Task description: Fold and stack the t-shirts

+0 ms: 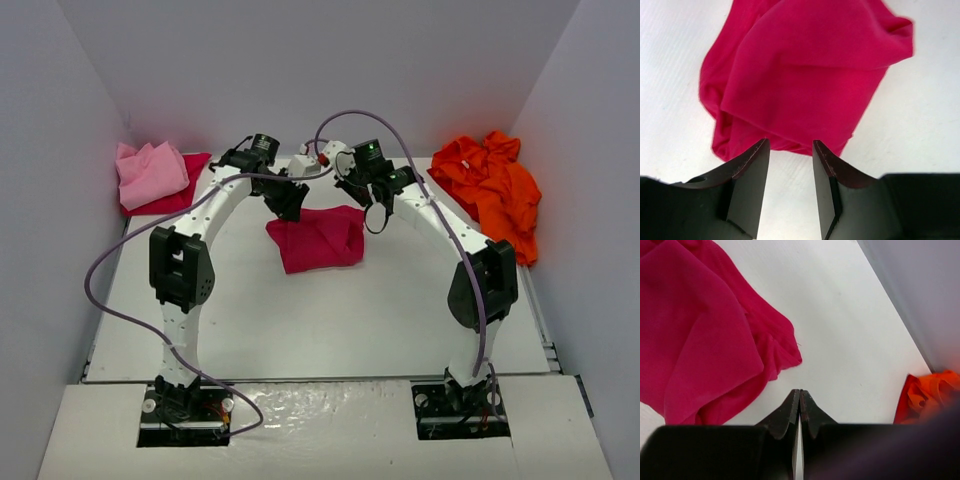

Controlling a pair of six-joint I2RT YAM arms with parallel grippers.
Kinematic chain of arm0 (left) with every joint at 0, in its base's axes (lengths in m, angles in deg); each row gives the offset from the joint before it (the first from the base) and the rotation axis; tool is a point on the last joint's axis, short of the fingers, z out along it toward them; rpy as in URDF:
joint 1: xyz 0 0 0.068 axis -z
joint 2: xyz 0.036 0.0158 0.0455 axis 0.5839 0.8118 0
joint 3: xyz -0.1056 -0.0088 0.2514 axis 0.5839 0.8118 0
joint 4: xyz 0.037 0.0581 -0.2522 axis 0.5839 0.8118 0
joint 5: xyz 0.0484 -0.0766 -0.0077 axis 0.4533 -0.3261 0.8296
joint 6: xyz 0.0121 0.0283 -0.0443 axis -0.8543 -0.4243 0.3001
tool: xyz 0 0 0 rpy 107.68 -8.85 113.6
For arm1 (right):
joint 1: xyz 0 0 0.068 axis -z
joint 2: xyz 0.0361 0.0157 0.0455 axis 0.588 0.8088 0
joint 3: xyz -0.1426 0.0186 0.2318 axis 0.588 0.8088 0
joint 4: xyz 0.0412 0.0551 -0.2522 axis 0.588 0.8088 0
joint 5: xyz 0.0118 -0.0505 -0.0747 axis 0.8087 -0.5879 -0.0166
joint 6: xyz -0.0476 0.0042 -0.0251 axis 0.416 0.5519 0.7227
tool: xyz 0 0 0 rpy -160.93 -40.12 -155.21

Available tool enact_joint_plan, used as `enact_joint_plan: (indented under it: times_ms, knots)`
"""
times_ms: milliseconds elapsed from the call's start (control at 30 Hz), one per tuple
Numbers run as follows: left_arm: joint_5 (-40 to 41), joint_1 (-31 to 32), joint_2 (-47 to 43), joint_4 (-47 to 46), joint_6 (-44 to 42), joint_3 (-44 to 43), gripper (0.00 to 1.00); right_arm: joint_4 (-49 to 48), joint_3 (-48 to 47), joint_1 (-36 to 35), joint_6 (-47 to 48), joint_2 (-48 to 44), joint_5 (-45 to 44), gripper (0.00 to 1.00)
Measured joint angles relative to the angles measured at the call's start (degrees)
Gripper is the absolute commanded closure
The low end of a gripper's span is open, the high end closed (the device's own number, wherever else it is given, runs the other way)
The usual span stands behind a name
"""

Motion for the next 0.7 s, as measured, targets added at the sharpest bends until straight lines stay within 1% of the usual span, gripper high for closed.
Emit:
enact_joint_plan:
  times_ms: [67, 200, 300, 433, 567, 700]
  knots:
    - [-1.8, -0.3, -0.1, 0.5, 1.6, 0.0, 0.68, 0.8, 0.0, 1.7, -2.1, -1.1, 1.0, 1.00]
    - [-7.2, -2.0, -0.1, 0.9, 4.5, -0.5, 0.79, 5.0, 1.0, 8.1, -6.0, -1.8, 2.9, 1.00]
    - [-10.2, -2.9, 0.3, 0.8, 6.5, -1.5, 0.81, 8.3, 4.1, 10.9, -7.4, -1.8, 3.3, 1.00]
    - [-13.5, -2.9, 2.5, -0.1, 9.5, -1.6, 0.84, 10.5, 7.0, 10.4, -7.8, -1.7, 6.9, 1.00]
    - [-16.8, -2.7, 5.6, -2.2, 13.3, -0.3, 0.86, 11.4, 7.8, 9.0, -8.1, -1.7, 11.3, 1.00]
    - [-20.4, -2.6, 6.9, -3.9, 16.7, 3.3, 0.87, 11.8, 6.9, 8.1, -8.3, -1.7, 18.8, 1.00]
